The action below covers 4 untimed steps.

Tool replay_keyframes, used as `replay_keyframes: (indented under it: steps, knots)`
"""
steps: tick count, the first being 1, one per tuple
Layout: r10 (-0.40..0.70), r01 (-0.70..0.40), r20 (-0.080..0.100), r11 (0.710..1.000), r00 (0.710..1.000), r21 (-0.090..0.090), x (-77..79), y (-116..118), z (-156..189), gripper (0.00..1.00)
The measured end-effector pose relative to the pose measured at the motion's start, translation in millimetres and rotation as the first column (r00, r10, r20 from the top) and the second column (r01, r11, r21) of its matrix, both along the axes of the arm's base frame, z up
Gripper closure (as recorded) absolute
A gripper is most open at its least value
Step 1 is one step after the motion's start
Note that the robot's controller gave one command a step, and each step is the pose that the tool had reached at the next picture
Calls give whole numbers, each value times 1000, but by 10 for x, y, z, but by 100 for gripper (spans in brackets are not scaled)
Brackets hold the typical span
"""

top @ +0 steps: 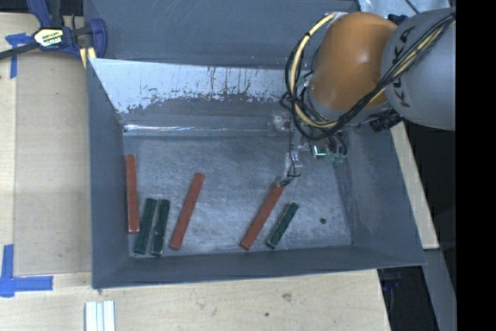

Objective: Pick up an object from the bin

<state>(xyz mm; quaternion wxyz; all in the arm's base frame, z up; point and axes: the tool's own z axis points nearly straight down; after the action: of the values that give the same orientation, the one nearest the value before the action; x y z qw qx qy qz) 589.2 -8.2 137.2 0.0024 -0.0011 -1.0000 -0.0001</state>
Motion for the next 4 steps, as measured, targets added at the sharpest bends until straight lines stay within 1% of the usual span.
replay_keyframes:
  steps: [1, 2, 3, 4]
  knots:
    - [-6, 6, 1, 1000, 1000, -1, -661, -327, -702, 0]
    - [-2, 2, 10, 1000, 1000, 0, -618, -309, -655, 100]
    - [-2, 2, 8, 1000, 1000, -1, -625, -309, -666, 0]
    - [-2, 2, 9, 1000, 1000, -1, -621, -310, -659, 100]
